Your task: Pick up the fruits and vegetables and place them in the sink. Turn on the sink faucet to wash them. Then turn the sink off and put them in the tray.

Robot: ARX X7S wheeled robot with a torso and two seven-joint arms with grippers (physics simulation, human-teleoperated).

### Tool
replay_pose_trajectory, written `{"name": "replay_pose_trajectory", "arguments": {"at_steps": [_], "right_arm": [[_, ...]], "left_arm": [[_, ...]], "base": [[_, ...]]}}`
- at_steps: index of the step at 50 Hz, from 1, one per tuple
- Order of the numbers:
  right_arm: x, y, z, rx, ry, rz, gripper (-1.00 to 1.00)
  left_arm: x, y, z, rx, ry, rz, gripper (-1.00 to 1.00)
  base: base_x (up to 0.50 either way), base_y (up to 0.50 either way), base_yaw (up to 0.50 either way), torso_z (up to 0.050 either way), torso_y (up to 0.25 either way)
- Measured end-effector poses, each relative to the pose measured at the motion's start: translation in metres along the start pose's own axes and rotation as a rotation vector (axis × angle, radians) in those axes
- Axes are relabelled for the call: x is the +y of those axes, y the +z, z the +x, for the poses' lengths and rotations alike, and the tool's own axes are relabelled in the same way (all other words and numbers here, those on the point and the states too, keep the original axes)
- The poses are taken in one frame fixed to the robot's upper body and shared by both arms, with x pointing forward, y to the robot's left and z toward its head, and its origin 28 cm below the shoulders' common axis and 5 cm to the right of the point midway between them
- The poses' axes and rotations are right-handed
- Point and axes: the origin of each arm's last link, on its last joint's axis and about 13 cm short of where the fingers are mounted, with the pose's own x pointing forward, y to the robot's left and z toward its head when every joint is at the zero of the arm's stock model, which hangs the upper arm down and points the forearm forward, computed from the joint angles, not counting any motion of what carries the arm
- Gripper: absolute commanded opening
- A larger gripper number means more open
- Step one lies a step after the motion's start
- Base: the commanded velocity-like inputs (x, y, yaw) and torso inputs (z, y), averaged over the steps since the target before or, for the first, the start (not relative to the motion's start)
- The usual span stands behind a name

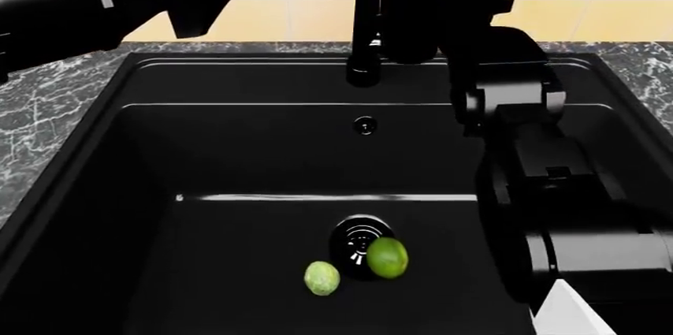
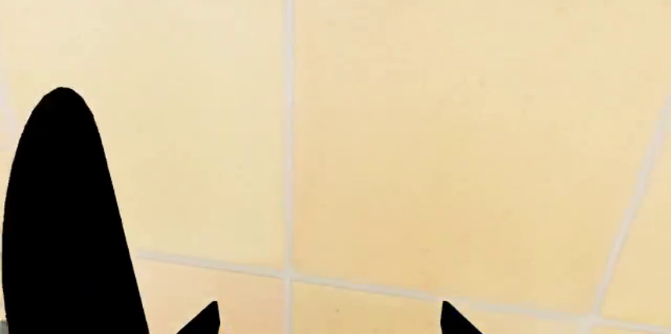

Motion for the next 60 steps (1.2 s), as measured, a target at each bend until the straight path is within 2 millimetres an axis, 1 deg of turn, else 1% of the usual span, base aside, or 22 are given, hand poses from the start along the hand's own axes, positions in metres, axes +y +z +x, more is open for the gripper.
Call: {"name": "replay_pose_trajectory", "arguments": {"at_steps": [7,12,28,39,51,57,60], "right_arm": [[-0.001,0.0,0.0,0.005,-0.008,-0.006,1.0],[-0.003,-0.001,-0.001,0.011,-0.024,-0.011,1.0],[-0.018,-0.002,-0.004,0.019,-0.148,-0.001,1.0],[-0.028,0.005,-0.005,0.001,-0.161,0.049,1.0],[-0.037,0.015,-0.007,-0.022,-0.16,0.061,1.0],[-0.044,0.026,-0.008,-0.045,-0.169,0.053,1.0],[-0.051,0.033,-0.009,-0.062,-0.191,0.039,1.0]], "left_arm": [[0.0,0.001,0.0,-0.001,0.003,0.004,1.0],[0.0,0.001,0.0,-0.001,0.007,0.002,1.0],[0.001,0.001,0.003,-0.001,0.008,-0.003,1.0],[0.001,0.001,0.006,-0.001,0.001,-0.002,1.0],[0.0,0.001,0.007,-0.005,-0.002,0.003,1.0],[0.0,0.002,0.008,-0.007,-0.004,0.005,1.0],[0.0,0.002,0.008,-0.009,-0.007,0.005,1.0]], "base": [[0.0,0.0,0.0,0.0,-0.129],[0.0,0.0,0.0,0.0,0.0],[0.0,0.0,0.0,0.0,0.0],[0.0,0.0,0.0,0.0,0.0],[0.0,0.0,0.0,0.0,0.0],[0.0,0.0,0.0,0.0,0.0],[0.0,0.0,0.0,0.0,0.0]]}}
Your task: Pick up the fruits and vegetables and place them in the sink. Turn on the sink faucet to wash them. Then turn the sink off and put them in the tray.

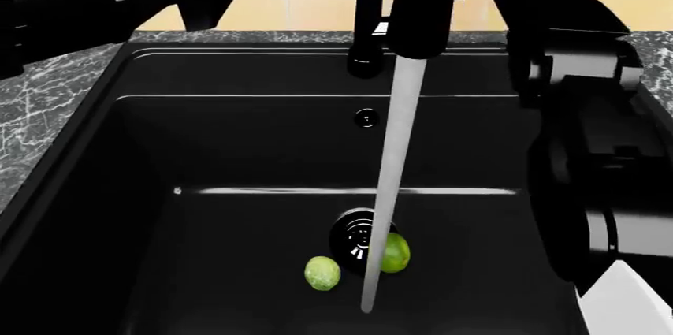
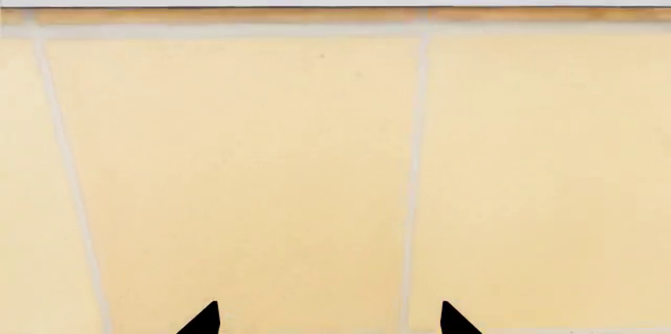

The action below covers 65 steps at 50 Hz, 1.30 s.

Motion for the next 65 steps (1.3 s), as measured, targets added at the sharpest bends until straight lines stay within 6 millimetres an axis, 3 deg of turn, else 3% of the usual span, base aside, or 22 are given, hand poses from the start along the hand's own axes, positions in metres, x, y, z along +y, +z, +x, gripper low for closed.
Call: {"name": "replay_pose_trajectory", "arguments": {"at_steps": [15,27,44,65], "right_arm": [[-0.036,0.016,-0.003,-0.044,-0.12,-0.031,1.0],[-0.052,0.0,-0.008,0.0,-0.16,-0.054,1.0],[-0.047,-0.031,-0.011,0.077,-0.12,-0.083,1.0],[-0.033,-0.044,-0.011,0.096,-0.079,-0.067,1.0]], "left_arm": [[-0.001,-0.001,0.003,-0.003,-0.015,-0.003,1.0],[-0.001,0.0,0.004,-0.006,-0.019,0.0,1.0],[-0.001,0.001,0.005,-0.006,-0.015,0.007,1.0],[-0.001,0.0,0.005,-0.008,-0.008,0.009,1.0]], "base": [[0.0,0.0,0.0,0.0,0.0],[0.0,0.0,0.0,0.0,0.0],[0.0,0.0,0.0,0.0,0.0],[0.0,0.0,0.0,0.0,0.0]]}}
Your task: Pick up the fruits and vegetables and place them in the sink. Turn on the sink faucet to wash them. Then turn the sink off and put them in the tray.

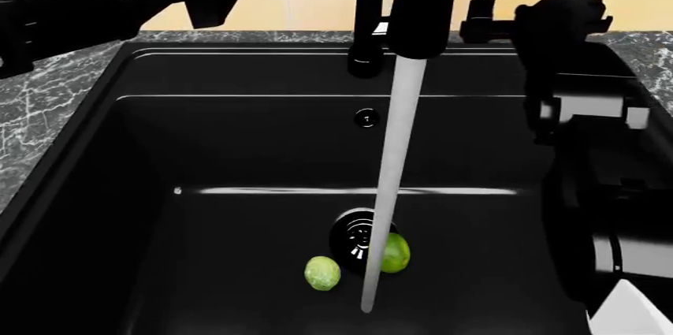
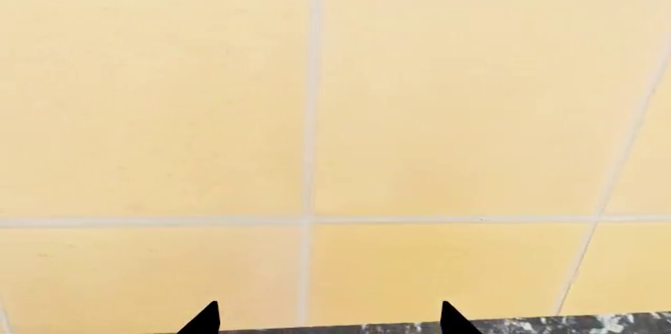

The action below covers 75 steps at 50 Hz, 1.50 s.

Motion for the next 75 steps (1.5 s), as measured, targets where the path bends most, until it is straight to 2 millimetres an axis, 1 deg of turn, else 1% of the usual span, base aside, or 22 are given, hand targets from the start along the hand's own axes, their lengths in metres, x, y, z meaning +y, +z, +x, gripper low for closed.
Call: {"name": "replay_pose_trajectory", "arguments": {"at_steps": [13,28,46,71,75], "right_arm": [[0.012,0.002,0.001,-0.013,0.035,0.022,1.0],[0.024,0.011,0.002,-0.037,0.101,0.039,1.0],[0.038,0.022,0.003,-0.067,0.229,0.055,1.0],[0.033,0.028,0.003,-0.065,0.286,-0.015,1.0],[0.031,0.034,0.003,-0.076,0.29,-0.015,1.0]], "left_arm": [[-0.001,0.0,-0.002,-0.003,0.005,0.001,1.0],[0.0,0.001,-0.003,-0.009,0.008,0.001,1.0],[0.0,0.001,-0.003,-0.01,0.009,0.007,1.0],[0.0,0.001,0.0,-0.007,0.003,0.012,1.0],[0.0,0.001,0.0,-0.008,0.001,0.014,1.0]], "base": [[0.0,0.0,0.0,0.0,0.0],[0.0,0.0,0.0,0.0,0.0],[0.0,0.0,0.0,0.0,0.0],[0.0,0.0,0.0,0.0,0.001],[0.0,0.0,0.0,0.0,0.0]]}}
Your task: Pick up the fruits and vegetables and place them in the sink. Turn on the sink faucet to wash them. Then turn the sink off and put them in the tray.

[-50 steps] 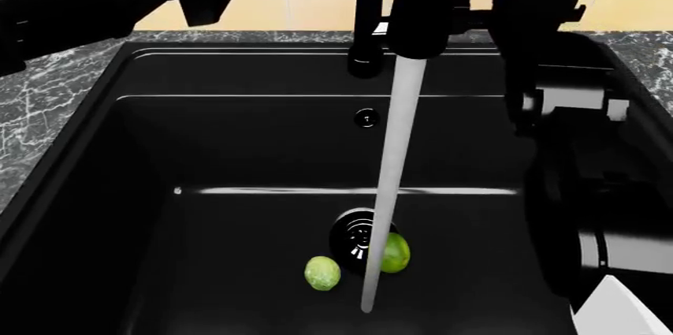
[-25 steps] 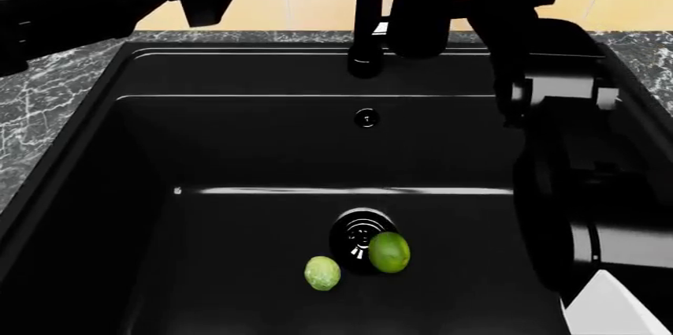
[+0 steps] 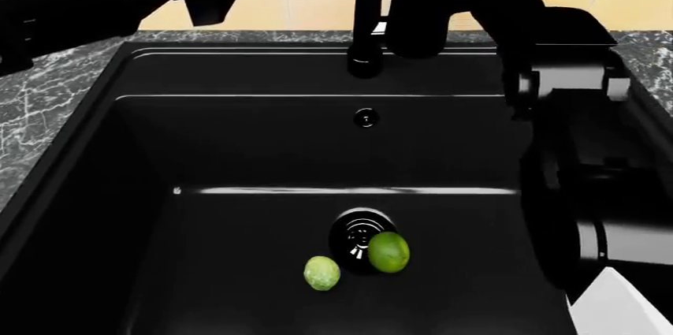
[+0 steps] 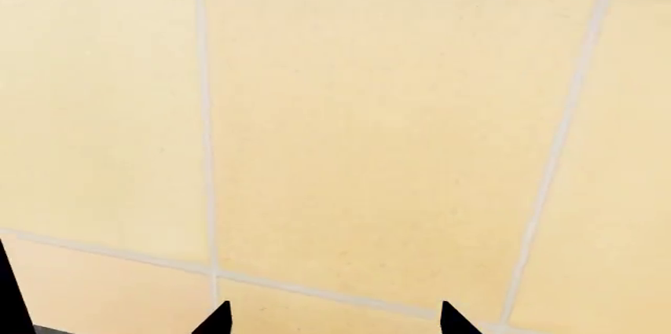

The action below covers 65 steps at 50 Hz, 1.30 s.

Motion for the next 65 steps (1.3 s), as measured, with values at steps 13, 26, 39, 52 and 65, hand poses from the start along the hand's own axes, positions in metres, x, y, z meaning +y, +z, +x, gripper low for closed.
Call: {"name": "replay_pose_trajectory", "arguments": {"at_steps": [13,26,39,52,65], "right_arm": [[-0.031,0.047,-0.02,-0.078,-0.072,-0.013,1.0],[-0.061,0.096,-0.076,-0.01,-0.044,-0.09,1.0],[-0.076,0.155,-0.143,0.201,0.124,-0.225,1.0],[-0.082,0.209,-0.163,0.397,0.236,-0.351,1.0],[-0.082,0.234,-0.178,0.599,0.371,-0.452,1.0]], "left_arm": [[-0.002,0.002,0.003,0.002,-0.017,0.014,1.0],[-0.006,0.006,0.004,0.029,-0.029,0.052,1.0],[-0.006,0.018,0.006,0.113,-0.017,0.157,1.0],[-0.006,0.045,0.013,0.208,0.008,0.307,1.0],[-0.006,0.045,0.021,0.401,-0.039,0.456,1.0]], "base": [[0.0,0.0,0.0,0.0,0.0],[0.0,0.0,0.0,0.0,0.0],[0.0,0.0,0.0,0.0,0.0],[0.0,0.0,0.0,0.0,0.0],[0.0,0.0,0.0,0.0,0.0]]}}
